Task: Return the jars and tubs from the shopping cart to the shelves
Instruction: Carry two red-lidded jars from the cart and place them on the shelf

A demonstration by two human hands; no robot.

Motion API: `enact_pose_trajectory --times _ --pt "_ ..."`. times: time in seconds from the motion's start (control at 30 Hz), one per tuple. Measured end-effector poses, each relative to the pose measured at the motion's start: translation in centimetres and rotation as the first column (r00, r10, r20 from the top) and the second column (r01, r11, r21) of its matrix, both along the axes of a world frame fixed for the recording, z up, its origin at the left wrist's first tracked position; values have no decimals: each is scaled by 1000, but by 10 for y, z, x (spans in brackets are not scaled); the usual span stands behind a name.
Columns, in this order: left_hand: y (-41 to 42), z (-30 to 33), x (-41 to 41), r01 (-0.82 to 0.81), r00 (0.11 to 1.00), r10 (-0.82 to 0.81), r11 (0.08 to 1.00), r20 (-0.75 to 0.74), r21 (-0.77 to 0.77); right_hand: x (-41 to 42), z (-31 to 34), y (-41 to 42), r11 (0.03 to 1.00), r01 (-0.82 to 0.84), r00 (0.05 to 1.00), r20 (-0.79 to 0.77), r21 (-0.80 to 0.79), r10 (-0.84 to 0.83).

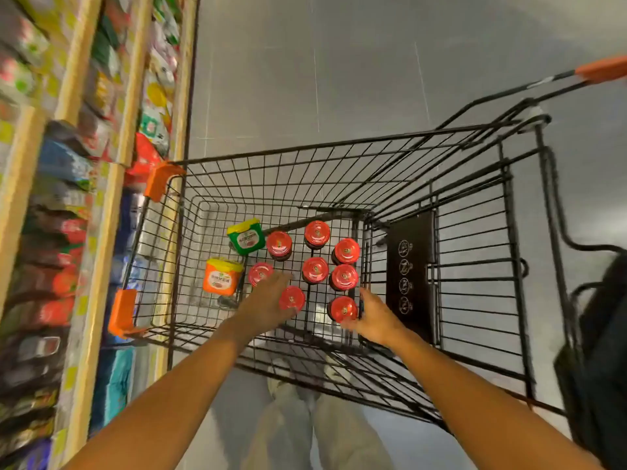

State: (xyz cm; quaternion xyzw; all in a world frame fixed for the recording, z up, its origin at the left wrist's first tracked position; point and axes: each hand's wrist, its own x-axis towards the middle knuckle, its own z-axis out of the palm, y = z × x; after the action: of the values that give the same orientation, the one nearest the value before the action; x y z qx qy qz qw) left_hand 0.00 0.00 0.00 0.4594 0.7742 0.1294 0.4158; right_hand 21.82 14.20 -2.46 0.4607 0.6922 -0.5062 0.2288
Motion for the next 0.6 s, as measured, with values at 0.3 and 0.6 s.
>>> enact_pose_trajectory --times 0.3,0.6 --pt "-8 -66 -5 76 997 -78 995 -21 -66 -19 -97 -38 958 263 964 4 114 -265" --pt "3 -97 -5 178 983 -181 972 -2 -156 -1 -92 -26 972 111 990 62 206 -126"
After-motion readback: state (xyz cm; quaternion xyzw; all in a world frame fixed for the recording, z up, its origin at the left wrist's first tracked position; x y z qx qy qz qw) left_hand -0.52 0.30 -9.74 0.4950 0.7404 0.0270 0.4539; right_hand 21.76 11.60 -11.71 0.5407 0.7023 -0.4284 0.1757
